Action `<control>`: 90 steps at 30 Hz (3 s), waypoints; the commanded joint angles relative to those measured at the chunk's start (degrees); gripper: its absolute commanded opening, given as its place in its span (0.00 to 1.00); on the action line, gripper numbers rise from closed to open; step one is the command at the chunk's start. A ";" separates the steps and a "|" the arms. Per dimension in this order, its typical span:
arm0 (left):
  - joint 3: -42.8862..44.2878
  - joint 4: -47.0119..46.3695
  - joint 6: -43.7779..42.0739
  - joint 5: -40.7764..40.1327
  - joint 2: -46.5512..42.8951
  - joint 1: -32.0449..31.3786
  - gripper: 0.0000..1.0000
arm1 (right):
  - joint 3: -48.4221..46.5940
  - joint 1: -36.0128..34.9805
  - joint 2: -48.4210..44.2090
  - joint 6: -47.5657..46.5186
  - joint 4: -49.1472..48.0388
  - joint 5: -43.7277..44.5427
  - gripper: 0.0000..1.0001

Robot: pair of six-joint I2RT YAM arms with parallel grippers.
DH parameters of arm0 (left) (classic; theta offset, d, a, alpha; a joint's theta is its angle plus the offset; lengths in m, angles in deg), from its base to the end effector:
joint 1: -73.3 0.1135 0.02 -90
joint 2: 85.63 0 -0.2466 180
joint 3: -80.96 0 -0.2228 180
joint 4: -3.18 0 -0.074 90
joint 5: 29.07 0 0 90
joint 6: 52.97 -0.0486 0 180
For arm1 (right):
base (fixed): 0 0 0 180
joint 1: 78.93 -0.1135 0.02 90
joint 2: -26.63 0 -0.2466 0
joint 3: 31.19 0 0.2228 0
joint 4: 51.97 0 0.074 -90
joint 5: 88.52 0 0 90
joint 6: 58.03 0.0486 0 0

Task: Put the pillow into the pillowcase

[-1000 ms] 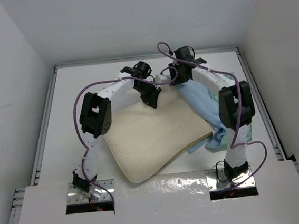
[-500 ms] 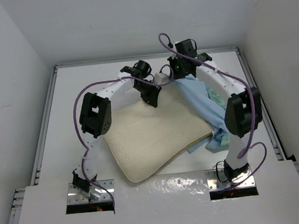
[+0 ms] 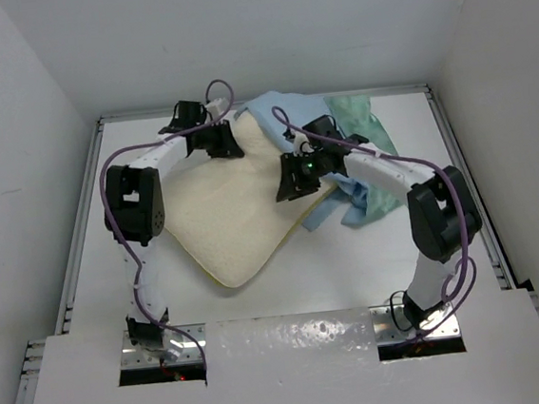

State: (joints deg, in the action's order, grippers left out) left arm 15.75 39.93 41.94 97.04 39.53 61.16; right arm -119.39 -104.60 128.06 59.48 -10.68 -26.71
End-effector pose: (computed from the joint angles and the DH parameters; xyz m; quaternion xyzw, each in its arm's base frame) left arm 0.4420 -0.1244 0.1920 0.1689 0.8761 -0.3368 0.3009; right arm 0.3087 0.1739 0.2091 -0.0594 0.9248 0.3397 0.1604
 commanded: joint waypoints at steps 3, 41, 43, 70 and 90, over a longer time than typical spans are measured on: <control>-0.92 -12.96 9.69 -3.59 -1.95 1.50 0.15 | -15.21 -2.19 0.97 -1.13 4.44 3.73 0.81; -1.45 22.03 -24.86 -20.85 0.78 -27.32 0.32 | 7.45 15.21 8.26 -4.75 -32.60 46.03 0.50; -0.04 23.16 -25.03 -15.39 1.13 -26.36 0.20 | 7.62 15.56 9.05 -4.22 -36.20 44.72 0.43; 13.06 14.39 -10.80 -7.74 -4.13 -19.41 0.00 | 22.39 6.77 -13.54 -8.00 -23.65 -11.38 0.00; 14.10 24.93 -23.37 10.98 -10.29 -9.94 0.86 | 14.67 16.09 -24.09 -2.84 -10.99 12.87 0.56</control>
State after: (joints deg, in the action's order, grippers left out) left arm 22.57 62.99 21.07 101.76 33.61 43.47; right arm -98.95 -88.38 103.41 53.60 -21.61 -22.95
